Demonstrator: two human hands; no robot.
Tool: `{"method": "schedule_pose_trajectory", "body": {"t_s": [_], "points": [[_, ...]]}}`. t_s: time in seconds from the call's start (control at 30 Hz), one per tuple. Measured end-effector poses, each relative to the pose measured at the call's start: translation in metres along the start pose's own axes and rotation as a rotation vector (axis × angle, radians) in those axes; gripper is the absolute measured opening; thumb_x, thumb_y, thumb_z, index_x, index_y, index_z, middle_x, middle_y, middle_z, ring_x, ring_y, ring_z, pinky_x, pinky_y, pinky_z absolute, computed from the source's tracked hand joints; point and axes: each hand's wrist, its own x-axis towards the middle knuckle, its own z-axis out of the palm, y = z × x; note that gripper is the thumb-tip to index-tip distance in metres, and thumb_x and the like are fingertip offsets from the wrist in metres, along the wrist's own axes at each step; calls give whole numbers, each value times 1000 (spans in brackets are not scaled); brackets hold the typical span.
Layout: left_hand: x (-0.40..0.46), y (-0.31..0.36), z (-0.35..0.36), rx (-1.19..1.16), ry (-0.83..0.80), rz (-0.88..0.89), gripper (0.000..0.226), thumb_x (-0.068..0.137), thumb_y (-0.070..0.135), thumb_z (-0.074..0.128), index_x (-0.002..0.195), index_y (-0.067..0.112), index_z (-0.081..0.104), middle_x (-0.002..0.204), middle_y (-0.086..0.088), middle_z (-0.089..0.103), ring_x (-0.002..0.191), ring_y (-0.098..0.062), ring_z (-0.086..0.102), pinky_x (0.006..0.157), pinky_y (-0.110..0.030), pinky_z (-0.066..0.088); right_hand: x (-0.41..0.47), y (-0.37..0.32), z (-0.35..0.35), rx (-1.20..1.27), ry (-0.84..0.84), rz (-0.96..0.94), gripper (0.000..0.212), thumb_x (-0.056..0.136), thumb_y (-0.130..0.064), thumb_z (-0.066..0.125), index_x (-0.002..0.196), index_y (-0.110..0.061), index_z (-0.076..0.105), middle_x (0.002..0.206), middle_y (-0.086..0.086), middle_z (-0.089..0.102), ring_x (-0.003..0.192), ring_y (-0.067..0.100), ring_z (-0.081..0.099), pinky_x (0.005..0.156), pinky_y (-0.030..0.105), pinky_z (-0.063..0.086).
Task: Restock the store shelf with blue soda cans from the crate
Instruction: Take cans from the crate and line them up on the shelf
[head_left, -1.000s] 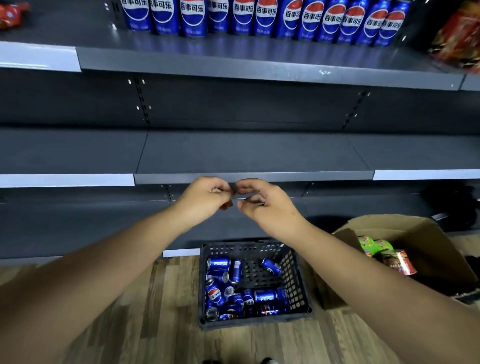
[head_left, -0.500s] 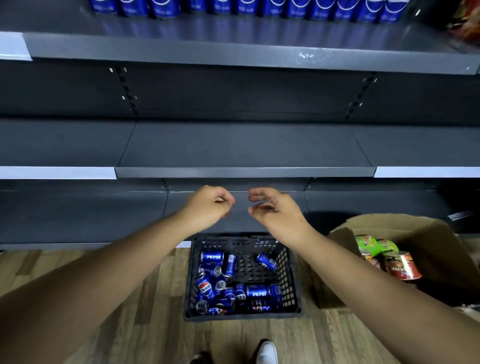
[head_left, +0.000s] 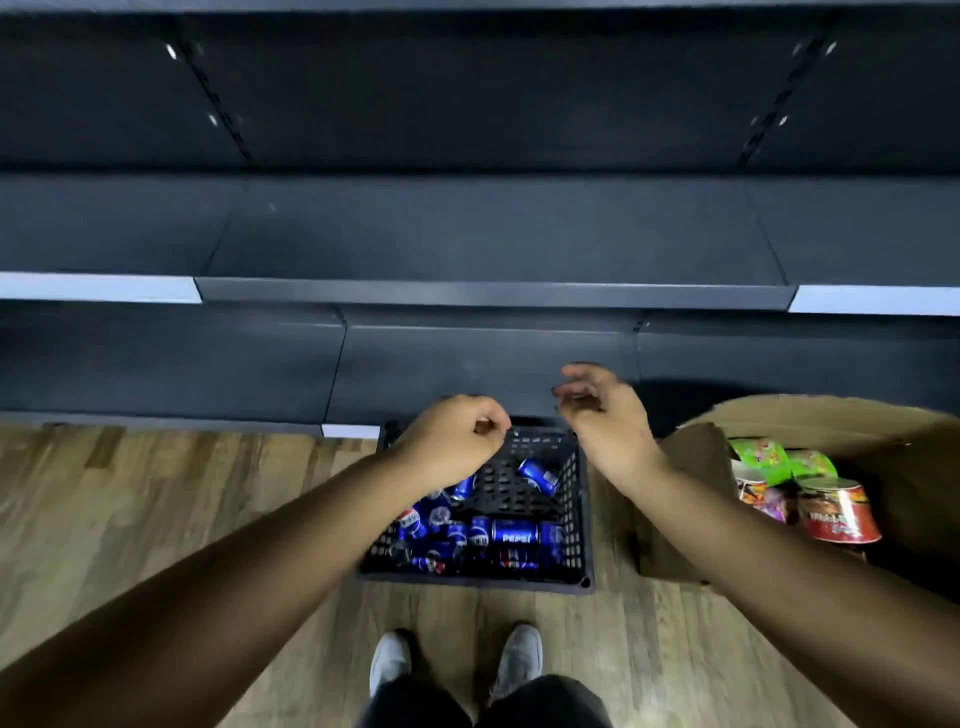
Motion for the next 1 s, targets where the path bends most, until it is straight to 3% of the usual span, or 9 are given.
{"method": "schedule_pose_trajectory", "body": {"t_s": [0.13, 0.23, 0.3, 0.43, 0.5, 0.6, 0.7, 0.9, 1.0], "points": [[0, -13, 15, 9, -2, -52, 20, 90, 11, 52, 101, 13, 69, 95, 4, 67, 80, -7, 58, 71, -17, 40, 15, 20, 4, 301, 98, 299, 20, 88, 7, 54, 92, -13, 59, 84, 8, 64, 76, 23, 61, 68, 29, 47], [-2, -28, 18, 37, -34, -107, 21, 91, 11, 51, 104, 8, 68, 103, -5, 69, 87, -19, 63, 74, -24, 46, 28, 40, 7, 546, 158, 661, 21, 92, 1, 46, 78, -14, 53, 52, 2, 64, 44, 12, 60, 46, 20, 44], [-1, -38, 16, 56, -36, -121, 23, 93, 9, 48, 105, 3, 67, 106, -10, 68, 94, -24, 63, 78, -26, 46, 32, 53, 9, 589, 152, 761, 23, 94, -2, 41, 74, -12, 49, 38, -3, 58, 32, 7, 55, 37, 15, 42], [7, -64, 15, 124, -22, -226, 25, 94, 7, 44, 107, 3, 65, 108, -12, 66, 100, -29, 60, 84, -30, 46, 28, 71, 17, 565, -3, 818, 20, 95, -9, 42, 78, -12, 50, 51, -1, 63, 53, 13, 58, 52, 24, 43], [11, -88, 16, 43, -24, -320, 21, 92, 5, 47, 97, 8, 67, 102, -17, 68, 94, -33, 63, 86, -40, 51, 26, 78, 26, 559, -37, 828, 20, 96, -9, 43, 78, -11, 52, 59, 3, 64, 62, 16, 54, 57, 26, 42], [12, -121, 22, 76, -9, -388, 20, 89, 5, 48, 87, 14, 66, 101, -18, 68, 84, -31, 62, 68, -33, 53, 18, 90, 42, 482, -109, 829, 24, 96, -10, 43, 73, -10, 52, 56, 4, 63, 63, 16, 53, 58, 26, 41], [13, -147, 28, 285, -43, -410, 25, 95, 12, 44, 111, 11, 63, 111, -11, 63, 84, -20, 55, 53, -23, 36, 14, 110, 59, 329, -193, 843, 24, 98, -12, 40, 76, -9, 52, 74, 5, 57, 66, 16, 52, 64, 28, 40], [21, -188, 46, 368, -248, -423, 30, 98, 18, 44, 123, 5, 55, 121, -16, 59, 105, -27, 56, 73, -27, 40, 22, 175, 74, -299, -325, 668, 11, 91, -10, 53, 92, -2, 60, 93, 21, 64, 86, 33, 64, 69, 29, 51], [17, -211, 67, 371, -384, -424, 31, 97, 18, 46, 124, 4, 53, 121, -17, 59, 107, -26, 57, 82, -27, 43, 16, 211, 80, -455, -353, 679, 26, 91, -13, 55, 114, -2, 56, 107, 21, 61, 93, 31, 63, 74, 36, 55]]}}
